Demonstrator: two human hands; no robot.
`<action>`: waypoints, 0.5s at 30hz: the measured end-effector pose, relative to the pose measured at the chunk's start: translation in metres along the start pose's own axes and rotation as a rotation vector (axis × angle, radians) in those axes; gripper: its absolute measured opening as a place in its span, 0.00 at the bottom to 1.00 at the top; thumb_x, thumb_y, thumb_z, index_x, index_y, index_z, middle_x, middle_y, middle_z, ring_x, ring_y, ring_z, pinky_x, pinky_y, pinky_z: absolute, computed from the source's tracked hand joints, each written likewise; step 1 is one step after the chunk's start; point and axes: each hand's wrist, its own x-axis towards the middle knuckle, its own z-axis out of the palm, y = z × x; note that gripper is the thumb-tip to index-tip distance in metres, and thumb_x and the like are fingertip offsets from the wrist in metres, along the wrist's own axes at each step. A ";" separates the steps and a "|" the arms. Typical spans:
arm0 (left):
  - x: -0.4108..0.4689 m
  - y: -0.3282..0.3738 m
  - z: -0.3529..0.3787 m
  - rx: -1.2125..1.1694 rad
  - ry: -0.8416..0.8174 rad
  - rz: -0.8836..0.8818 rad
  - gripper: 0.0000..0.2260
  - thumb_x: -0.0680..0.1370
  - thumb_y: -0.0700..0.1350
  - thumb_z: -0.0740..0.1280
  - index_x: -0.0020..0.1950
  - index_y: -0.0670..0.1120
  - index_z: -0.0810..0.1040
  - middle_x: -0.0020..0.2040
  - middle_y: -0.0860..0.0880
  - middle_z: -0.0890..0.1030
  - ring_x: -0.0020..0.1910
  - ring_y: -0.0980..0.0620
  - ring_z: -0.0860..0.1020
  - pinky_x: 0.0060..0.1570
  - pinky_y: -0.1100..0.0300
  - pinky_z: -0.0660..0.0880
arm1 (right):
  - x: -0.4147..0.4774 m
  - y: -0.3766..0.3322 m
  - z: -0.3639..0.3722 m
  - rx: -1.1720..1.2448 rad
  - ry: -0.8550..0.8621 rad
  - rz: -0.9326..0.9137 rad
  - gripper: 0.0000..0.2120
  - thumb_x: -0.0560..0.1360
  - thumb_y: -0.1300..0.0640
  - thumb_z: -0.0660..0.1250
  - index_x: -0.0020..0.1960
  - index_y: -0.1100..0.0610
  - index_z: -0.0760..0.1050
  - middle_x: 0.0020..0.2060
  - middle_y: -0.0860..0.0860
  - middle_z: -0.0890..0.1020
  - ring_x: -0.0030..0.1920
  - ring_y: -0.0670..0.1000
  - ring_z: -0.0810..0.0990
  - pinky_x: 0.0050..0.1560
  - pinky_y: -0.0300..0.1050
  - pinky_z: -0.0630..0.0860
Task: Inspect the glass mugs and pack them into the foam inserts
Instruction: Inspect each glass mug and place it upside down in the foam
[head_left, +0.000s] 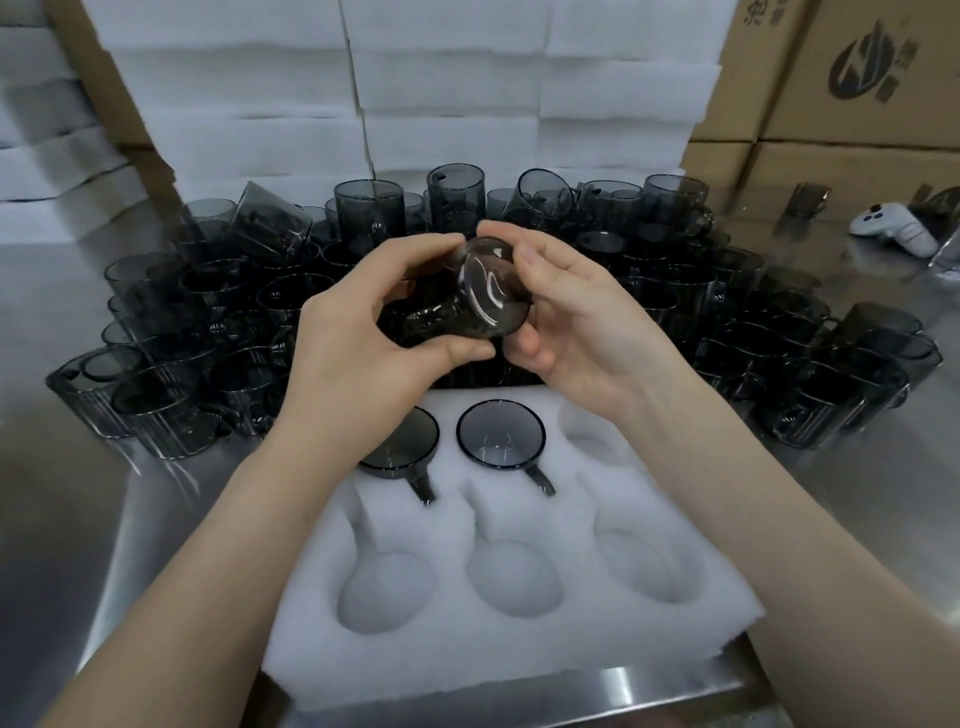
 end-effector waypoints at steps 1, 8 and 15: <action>0.000 0.000 -0.001 -0.024 0.016 -0.004 0.27 0.64 0.45 0.79 0.61 0.53 0.77 0.56 0.58 0.81 0.59 0.58 0.78 0.63 0.59 0.73 | 0.000 -0.001 -0.001 0.036 -0.056 0.013 0.12 0.76 0.60 0.64 0.57 0.52 0.79 0.42 0.51 0.81 0.26 0.45 0.74 0.25 0.35 0.69; 0.001 -0.003 -0.001 -0.052 -0.012 -0.058 0.26 0.64 0.41 0.80 0.60 0.50 0.77 0.55 0.58 0.81 0.56 0.63 0.79 0.58 0.68 0.72 | -0.001 0.000 0.000 -0.187 -0.019 -0.033 0.18 0.70 0.65 0.70 0.58 0.53 0.75 0.42 0.47 0.82 0.27 0.46 0.73 0.25 0.37 0.70; 0.000 -0.002 0.001 0.043 -0.070 -0.063 0.28 0.64 0.42 0.81 0.62 0.51 0.78 0.56 0.60 0.81 0.58 0.61 0.79 0.64 0.57 0.73 | 0.001 0.007 0.006 -0.447 0.247 -0.213 0.08 0.76 0.54 0.69 0.42 0.54 0.72 0.32 0.51 0.80 0.17 0.49 0.70 0.17 0.35 0.63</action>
